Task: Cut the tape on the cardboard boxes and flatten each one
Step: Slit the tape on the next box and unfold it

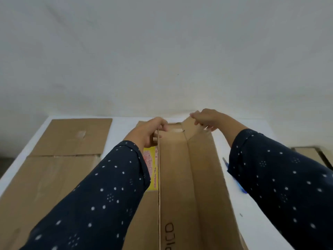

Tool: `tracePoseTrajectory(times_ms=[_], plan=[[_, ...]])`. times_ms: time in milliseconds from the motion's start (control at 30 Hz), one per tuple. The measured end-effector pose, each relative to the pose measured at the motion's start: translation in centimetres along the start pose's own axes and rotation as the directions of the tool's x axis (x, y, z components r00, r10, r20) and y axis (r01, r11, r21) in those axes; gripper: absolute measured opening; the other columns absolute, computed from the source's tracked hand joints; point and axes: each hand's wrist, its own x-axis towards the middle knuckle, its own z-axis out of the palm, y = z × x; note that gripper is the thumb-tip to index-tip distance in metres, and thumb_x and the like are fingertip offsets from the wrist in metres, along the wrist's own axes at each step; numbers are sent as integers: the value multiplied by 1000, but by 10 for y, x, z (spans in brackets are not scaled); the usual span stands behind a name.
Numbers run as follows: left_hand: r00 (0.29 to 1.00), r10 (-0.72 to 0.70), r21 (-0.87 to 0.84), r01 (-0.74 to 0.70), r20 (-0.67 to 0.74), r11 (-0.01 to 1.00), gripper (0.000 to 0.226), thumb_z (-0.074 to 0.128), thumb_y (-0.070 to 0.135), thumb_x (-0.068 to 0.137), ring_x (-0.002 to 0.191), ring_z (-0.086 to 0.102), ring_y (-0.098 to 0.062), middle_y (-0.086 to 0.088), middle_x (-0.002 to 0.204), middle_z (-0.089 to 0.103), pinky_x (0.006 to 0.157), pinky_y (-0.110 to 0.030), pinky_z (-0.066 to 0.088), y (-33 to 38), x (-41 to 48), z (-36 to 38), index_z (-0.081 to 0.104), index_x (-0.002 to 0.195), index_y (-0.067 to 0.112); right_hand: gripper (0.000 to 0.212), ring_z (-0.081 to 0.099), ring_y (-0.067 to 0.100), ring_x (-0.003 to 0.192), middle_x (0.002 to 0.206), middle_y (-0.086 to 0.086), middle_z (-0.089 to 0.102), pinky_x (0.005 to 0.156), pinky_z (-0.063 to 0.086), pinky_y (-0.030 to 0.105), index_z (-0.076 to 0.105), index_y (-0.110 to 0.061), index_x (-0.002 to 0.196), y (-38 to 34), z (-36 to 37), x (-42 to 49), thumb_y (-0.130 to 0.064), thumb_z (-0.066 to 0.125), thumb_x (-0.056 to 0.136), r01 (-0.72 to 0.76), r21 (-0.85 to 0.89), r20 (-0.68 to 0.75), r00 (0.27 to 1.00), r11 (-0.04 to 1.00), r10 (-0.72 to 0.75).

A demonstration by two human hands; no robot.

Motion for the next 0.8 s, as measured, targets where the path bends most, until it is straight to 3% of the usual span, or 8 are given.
tracePoseTrajectory(times_ms=[100, 167, 267, 367, 433, 533, 633, 800], plan=[[992, -111, 288, 123, -60, 950, 46, 70, 19, 77, 71, 56, -18, -5, 92, 52, 70, -28, 47, -31, 8, 14, 55, 120, 9, 78, 37, 35, 139, 158, 11, 31, 113, 31, 47, 38, -13, 149, 1, 47, 1, -68, 37, 95, 19, -228, 172, 985, 973, 21], [981, -69, 661, 175, -183, 730, 49, 66, 27, 90, 105, 56, -27, -3, 120, 50, 87, -34, 49, -57, 18, 28, 48, 133, 11, 103, 8, 43, 149, 164, 6, 14, 116, 10, 66, 28, -24, 154, 12, 87, 6, -91, 31, 76, -37, -399, 197, 972, 916, 125], [930, 225, 932, 223, -292, 287, 45, 60, 26, 92, 132, 39, -34, -8, 136, 48, 111, -50, 33, -91, 34, 42, 49, 133, 13, 67, -13, 49, 146, 166, 1, 3, 108, -7, 76, 20, -30, 157, 33, 138, 8, -58, 34, 97, -38, -410, 41, 997, 911, 60], [857, 494, 940, 279, -151, -197, 41, 60, 27, 91, 137, 30, -33, -6, 139, 46, 115, -58, 18, -99, 45, 55, 56, 130, 21, 60, -10, 37, 150, 166, 4, 4, 118, -4, 63, 17, -24, 157, 49, 172, 16, -39, 36, 103, 133, -360, 0, 990, 924, -142], [902, 415, 845, 310, -117, -436, 50, 56, 44, 93, 142, 27, -34, -9, 147, 44, 116, -60, 12, -94, 56, 74, 53, 138, 21, 60, -6, 31, 152, 166, 5, 4, 121, 1, 56, 15, -23, 157, 57, 189, 25, -32, 38, 102, 173, -313, -17, 982, 934, -188], [945, 175, 732, 326, -277, -598, 73, 46, 65, 92, 144, 27, -36, -11, 153, 39, 111, -66, 12, -89, 85, 90, 39, 151, 23, 64, -6, 28, 152, 166, 2, -1, 122, 4, 50, 11, -26, 156, 70, 210, 39, -35, 42, 102, 212, -317, -120, 958, 924, -261], [944, 100, 741, 309, -314, -596, 85, 50, 66, 90, 147, 20, -39, -13, 160, 29, 110, -69, 12, -87, 110, 78, 25, 157, 21, 58, -6, 23, 152, 166, -1, -2, 123, 1, 45, 7, -28, 158, 79, 224, 49, -41, 26, 105, 225, -331, -241, 919, 916, -313], [924, 338, 979, 131, -178, 157, 74, 33, 35, 106, 154, -9, -32, -15, 166, -13, 124, -51, -1, -116, 135, 49, -13, 158, 9, 55, -6, 19, 152, 166, -5, -1, 123, -1, 43, 7, -31, 158, 80, 231, 67, -38, 16, 105, 239, -330, -333, 876, 913, -350]])
